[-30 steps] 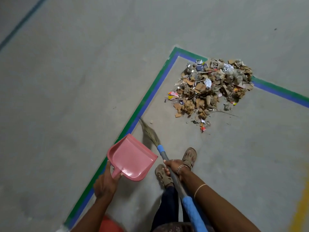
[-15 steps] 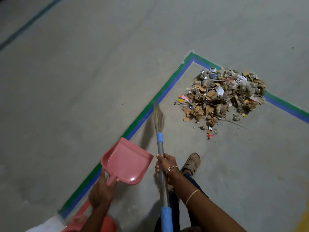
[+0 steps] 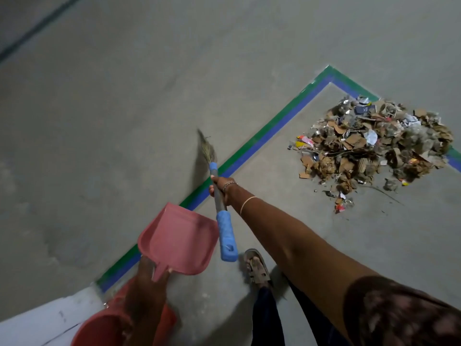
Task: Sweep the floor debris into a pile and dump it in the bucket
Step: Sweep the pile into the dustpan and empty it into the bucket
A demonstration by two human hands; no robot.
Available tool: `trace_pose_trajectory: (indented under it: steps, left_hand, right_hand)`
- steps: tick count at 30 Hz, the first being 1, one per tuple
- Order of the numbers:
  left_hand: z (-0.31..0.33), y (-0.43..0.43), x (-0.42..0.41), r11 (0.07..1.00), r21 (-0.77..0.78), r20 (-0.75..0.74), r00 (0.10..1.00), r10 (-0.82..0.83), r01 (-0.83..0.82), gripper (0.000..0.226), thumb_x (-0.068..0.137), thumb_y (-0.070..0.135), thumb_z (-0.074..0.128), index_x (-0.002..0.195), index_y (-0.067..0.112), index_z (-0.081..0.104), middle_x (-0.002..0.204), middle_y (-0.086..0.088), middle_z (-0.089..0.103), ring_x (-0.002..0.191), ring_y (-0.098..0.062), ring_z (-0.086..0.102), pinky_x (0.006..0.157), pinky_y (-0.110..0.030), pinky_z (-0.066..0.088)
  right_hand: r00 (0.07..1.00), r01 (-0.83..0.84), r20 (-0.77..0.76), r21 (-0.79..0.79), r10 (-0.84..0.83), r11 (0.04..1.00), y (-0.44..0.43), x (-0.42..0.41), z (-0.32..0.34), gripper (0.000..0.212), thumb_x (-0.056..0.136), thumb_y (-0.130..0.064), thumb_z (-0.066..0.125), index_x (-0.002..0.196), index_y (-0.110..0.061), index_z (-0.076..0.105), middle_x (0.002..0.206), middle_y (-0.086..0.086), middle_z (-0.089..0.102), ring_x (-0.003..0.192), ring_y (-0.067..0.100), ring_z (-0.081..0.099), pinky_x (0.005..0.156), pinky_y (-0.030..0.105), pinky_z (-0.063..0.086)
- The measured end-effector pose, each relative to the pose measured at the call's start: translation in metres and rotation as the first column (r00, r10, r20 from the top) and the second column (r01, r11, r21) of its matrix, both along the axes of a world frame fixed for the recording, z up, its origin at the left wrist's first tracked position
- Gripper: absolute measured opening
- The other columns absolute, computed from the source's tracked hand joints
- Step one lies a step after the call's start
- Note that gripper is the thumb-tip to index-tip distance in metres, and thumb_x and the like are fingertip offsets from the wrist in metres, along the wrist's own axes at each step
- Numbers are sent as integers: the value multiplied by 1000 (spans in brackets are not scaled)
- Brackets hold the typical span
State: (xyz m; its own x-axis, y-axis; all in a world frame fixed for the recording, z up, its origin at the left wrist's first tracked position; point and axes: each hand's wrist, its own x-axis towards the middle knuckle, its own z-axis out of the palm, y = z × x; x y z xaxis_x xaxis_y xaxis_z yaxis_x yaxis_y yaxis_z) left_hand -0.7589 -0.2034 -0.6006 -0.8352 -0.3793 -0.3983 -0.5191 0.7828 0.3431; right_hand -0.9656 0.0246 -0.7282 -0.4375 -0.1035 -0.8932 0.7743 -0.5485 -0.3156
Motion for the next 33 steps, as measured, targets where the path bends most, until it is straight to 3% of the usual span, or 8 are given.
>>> trace_pose_trajectory:
  steps: [2, 6, 10, 14, 19, 23, 27, 33]
  left_hand:
    - [-5, -3, 5, 997, 80, 1, 1000, 5, -6, 64, 90, 29, 74, 141, 48, 41, 120, -13, 67, 102, -36, 65, 77, -34, 42]
    - [-21, -19, 16, 992, 123, 118, 993, 3, -18, 64, 93, 33, 67, 149, 27, 36, 123, -4, 59, 113, -31, 62, 70, -31, 48]
    - [-34, -19, 25, 1000, 25, 80, 997, -10, 8, 65, 85, 29, 79, 142, 15, 51, 127, -20, 65, 116, -43, 61, 94, -63, 46]
    - [-20, 3, 16, 1000, 26, 89, 996, -8, 5, 63, 82, 27, 82, 138, 21, 54, 116, -20, 68, 101, -45, 66, 79, -47, 50]
    - [-6, 31, -12, 982, 173, 113, 989, -94, 73, 57, 90, 21, 73, 142, 19, 49, 106, -8, 64, 105, -34, 65, 78, -35, 42]
    - [-21, 45, -23, 980, -26, 157, 969, -190, 196, 67, 81, 49, 77, 139, 30, 47, 105, -20, 71, 92, -43, 67, 72, -42, 50]
    - [-39, 62, -27, 948, -94, 209, 937, -281, 305, 86, 78, 62, 74, 151, 34, 37, 114, -22, 68, 98, -43, 66, 80, -46, 53]
    - [-26, 99, -19, 895, -74, 202, 885, -419, 441, 90, 79, 65, 70, 154, 33, 33, 116, -20, 68, 100, -42, 66, 79, -44, 52]
  right_hand:
    - [999, 44, 22, 53, -46, 998, 2, -11, -7, 18, 96, -15, 62, 104, -8, 48, 61, 9, 51, 28, 12, 48, 33, 18, 42]
    - [961, 253, 83, 132, -265, 958, 22, -2, -14, 17, 93, -13, 65, 102, -12, 50, 61, 9, 54, 33, 15, 51, 37, 22, 45]
    - [908, 387, 75, 230, -412, 893, 44, 51, 1, 13, 94, -14, 62, 94, -6, 52, 60, 10, 51, 41, 18, 50, 38, 22, 45]
    - [885, 434, 28, 314, -465, 845, 72, 121, 14, 19, 95, -12, 62, 82, -7, 49, 54, 8, 46, 40, 19, 47, 39, 25, 43]
    - [949, 276, 37, 392, -314, 878, 114, 198, 33, 12, 96, -8, 59, 92, 0, 50, 56, 12, 46, 38, 18, 47, 36, 24, 43]
    - [990, 76, 82, 377, -115, 923, 159, 240, 43, 15, 97, -12, 59, 97, 1, 52, 55, 12, 48, 38, 19, 47, 37, 24, 42]
    - [987, -70, 159, 384, 8, 921, 196, 274, 38, 18, 95, -14, 62, 90, 1, 53, 49, 11, 52, 36, 20, 49, 39, 25, 44]
    - [941, 91, 237, 511, -242, 855, 229, 319, 35, 21, 91, -14, 67, 92, 5, 58, 58, 16, 55, 41, 23, 52, 44, 31, 49]
